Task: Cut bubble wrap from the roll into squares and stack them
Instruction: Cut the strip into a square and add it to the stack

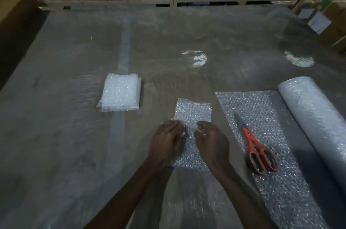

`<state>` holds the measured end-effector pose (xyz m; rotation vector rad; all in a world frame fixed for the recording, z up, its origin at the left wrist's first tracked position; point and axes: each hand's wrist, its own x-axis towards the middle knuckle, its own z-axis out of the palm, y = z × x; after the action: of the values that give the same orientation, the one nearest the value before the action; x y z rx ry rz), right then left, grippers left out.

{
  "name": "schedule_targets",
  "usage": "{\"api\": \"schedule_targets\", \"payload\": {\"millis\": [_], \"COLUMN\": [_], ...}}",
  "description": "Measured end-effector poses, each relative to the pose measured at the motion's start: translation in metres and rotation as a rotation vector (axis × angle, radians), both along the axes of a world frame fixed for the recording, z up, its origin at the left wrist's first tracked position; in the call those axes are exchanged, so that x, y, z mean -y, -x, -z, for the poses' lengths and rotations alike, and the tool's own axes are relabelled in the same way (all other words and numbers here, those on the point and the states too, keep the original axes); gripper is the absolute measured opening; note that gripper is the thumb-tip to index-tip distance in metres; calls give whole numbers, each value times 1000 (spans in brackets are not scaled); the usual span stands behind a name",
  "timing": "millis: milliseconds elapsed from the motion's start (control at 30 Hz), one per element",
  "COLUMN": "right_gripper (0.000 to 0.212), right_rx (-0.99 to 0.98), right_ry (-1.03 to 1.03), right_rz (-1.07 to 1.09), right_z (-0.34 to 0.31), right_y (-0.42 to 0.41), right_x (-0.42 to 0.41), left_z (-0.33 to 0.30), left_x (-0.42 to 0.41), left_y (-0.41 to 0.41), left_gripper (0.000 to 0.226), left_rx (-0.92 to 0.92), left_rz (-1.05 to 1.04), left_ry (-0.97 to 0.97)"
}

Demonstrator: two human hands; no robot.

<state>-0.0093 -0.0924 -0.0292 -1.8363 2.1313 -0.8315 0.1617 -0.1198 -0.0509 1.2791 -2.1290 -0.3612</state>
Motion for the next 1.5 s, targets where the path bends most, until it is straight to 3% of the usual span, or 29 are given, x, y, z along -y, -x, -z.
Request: {"api": "schedule_targets", "payload": {"millis": [200,300,600,900,1033,1133,1300,1367,1500], "right_gripper": [35,51,64,72,37,27,9,11,24], "right_rx": [-179,-254,-369,-257,-140,-163,-82,-34,54], "right_ry": [38,34,-124,-225,136,117,60,-27,-116], "right_rz": [-102,-161,-233,-332,-429,-525,-509,-467,-344], "right_z": [32,44,45,34,22,21,20,16,5], "right_y": [-25,-24,2,26,30,33,30,32,42], "right_x": [-33,-41,-52,-61,-77,-86,-87,-90,-95], "left_z": [22,21,17,12,13,13,5,3,-4], "left_x": [-27,-28,-24,-26,-25,-24,-26,-29,-52], "left_y": [-2,-6,-27,-37,-37,-36,-33,-33,-39], "left_gripper": [51,54,60,63,67,69,74,75,53], "left_rx": [314,380,519,499,504,505,471,401,6], "left_rz": [-8,6,90,121,121,124,129,157,212], "left_ry": [-76,-118,-89,-138,-152,-137,-130,-147,-333]}}
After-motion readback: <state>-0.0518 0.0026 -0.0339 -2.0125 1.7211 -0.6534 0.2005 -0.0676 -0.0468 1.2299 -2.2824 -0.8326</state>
